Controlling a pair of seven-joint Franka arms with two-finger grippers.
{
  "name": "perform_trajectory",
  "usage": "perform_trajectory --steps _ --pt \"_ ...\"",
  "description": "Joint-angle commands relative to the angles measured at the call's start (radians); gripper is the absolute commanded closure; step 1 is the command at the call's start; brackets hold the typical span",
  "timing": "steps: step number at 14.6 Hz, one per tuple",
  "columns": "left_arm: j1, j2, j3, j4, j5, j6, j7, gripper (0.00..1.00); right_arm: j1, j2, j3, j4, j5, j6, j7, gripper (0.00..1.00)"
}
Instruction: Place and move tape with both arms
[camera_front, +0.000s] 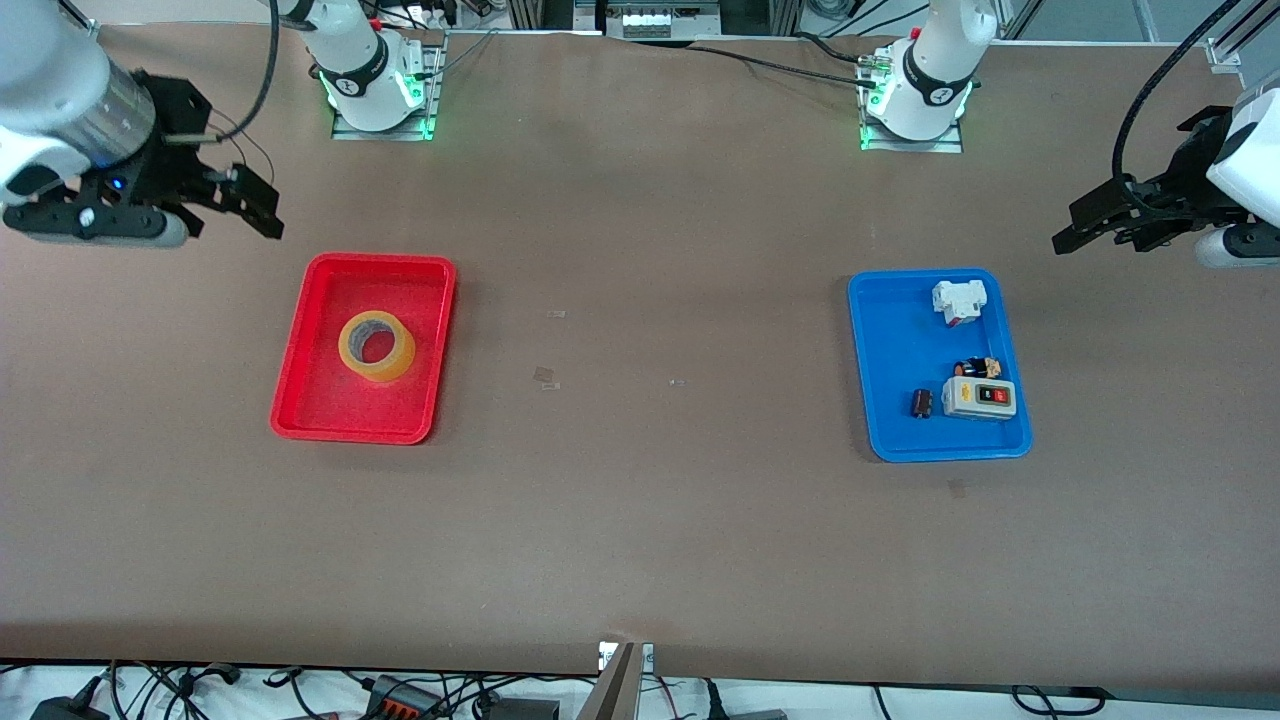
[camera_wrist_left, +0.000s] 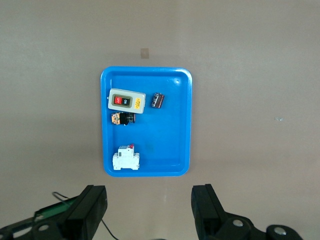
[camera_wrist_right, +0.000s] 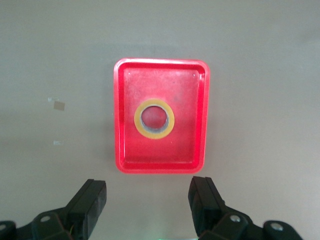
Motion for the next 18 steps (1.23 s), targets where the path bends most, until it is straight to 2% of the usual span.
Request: perform_trajectory --steps 1,3,8,18 --pt "0.007 -0.016 -0.002 -0.011 0.0 0.006 -0.002 0.0 -0.01 -0.039 -0.019 0.016 0.016 -0.032 0.006 0.02" --pt "0.007 -0.016 -0.002 -0.012 0.022 0.005 0.0 0.0 -0.017 -0.036 -0.048 0.051 0.024 -0.055 -0.001 0.01" --pt "0.007 -0.016 -0.003 -0.014 0.025 0.005 0.0 0.0 -0.021 0.041 -0.054 0.212 0.019 -0.175 -0.012 0.01" --pt "0.003 -0.016 -0.003 -0.018 0.025 0.005 0.0 0.0 -0.072 0.047 -0.068 0.18 0.024 -0.161 -0.046 0.01"
